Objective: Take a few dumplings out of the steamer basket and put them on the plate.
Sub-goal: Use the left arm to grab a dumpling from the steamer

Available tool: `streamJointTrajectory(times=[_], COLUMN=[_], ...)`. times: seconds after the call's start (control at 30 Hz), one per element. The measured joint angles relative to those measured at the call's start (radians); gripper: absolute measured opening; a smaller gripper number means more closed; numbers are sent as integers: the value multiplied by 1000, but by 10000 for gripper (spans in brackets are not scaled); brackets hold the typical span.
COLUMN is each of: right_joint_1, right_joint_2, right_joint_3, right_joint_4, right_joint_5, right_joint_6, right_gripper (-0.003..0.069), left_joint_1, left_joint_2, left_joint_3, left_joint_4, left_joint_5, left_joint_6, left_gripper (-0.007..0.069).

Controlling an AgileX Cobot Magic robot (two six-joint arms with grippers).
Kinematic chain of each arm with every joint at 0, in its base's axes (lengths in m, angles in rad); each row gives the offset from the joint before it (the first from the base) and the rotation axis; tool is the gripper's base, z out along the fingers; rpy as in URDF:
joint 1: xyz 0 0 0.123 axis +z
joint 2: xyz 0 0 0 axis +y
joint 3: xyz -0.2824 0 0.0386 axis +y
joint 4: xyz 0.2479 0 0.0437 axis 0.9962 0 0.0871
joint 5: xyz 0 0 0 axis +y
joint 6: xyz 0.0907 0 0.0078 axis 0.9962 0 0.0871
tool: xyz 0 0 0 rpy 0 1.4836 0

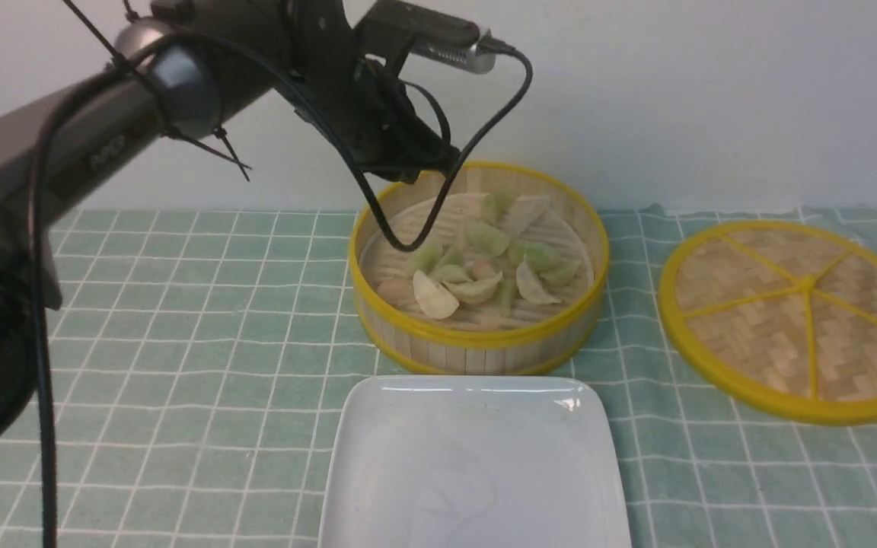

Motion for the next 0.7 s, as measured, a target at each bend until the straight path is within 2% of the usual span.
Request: streamJointTrajectory(times=[0.1, 0.17, 0.2, 0.23, 0.3, 0.37, 0.53, 0.7], right_joint_1=[0, 0, 0, 0, 0, 0, 0, 0], right_joint_2=[0, 0, 0, 0, 0, 0, 0, 0], right_joint_3=[0, 0, 0, 0, 0, 0, 0, 0], right_joint_4=[0, 0, 0, 0, 0, 0, 3, 3], right_joint_5=[5, 6, 6, 6, 6, 6, 6, 6], right_joint_6=[0, 0, 0, 0, 0, 0, 0, 0], right_gripper=[-13, -13, -13, -13, -13, -13, -13, -13], left_joint_1=[-4, -5, -5, -5, -5, -5, -5, -7], left_joint_2=[91, 117, 120, 145, 167, 188, 220, 225], left_joint_3=[1, 1, 1, 1, 1, 1, 1, -2], left_joint_4=[-1, -3, -3, -3, -2, -2, -4, -16], left_joint_5=[-59, -74, -77, -90, -102, -119, -144, -143], left_joint_6=[43, 43, 43, 40, 38, 35, 22, 3], left_gripper=[190, 255, 265, 326, 399, 437, 437, 355])
